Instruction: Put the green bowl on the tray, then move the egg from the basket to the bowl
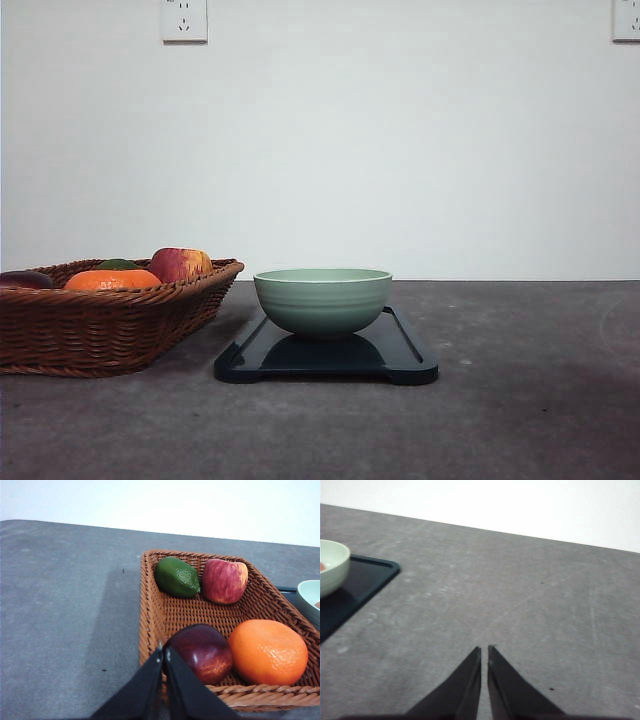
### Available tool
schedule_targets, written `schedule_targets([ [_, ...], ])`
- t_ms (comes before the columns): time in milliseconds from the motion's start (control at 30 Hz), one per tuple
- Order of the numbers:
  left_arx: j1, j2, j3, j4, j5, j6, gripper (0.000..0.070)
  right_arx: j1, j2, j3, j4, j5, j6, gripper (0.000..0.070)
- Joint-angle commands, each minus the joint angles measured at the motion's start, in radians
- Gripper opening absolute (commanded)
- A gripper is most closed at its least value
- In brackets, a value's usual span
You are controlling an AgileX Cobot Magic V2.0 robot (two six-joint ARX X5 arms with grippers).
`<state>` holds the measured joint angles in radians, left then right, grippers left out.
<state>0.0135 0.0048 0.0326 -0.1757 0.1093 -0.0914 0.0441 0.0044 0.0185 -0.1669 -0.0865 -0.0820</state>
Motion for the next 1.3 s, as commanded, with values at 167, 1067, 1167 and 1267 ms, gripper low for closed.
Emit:
schedule_targets([
  [167, 0.000, -0.002, -0.019, -0.007, 0.003, 0.012, 0.0000, 0.000, -0.001, -0.006, 0.009, 0.011, -0.005, 0.0017],
  [1067, 0.000, -0.002, -0.019, -0.007, 0.003, 0.012, 0.0000, 0.006, -0.001, -0.006, 0.009, 0.010, -0.005, 0.0017],
  [1167, 0.000, -0.002, -0.019, -0.007, 0.003, 0.012, 0.0000, 0.006, -0.001, -0.006, 0.009, 0.010, -0.005, 0.0017],
  [1267, 0.000, -0.002, -0.019, -0.007, 0.003, 0.012, 0.0000, 0.006, -0.001, -0.006, 0.009, 0.010, -0.005, 0.0017],
])
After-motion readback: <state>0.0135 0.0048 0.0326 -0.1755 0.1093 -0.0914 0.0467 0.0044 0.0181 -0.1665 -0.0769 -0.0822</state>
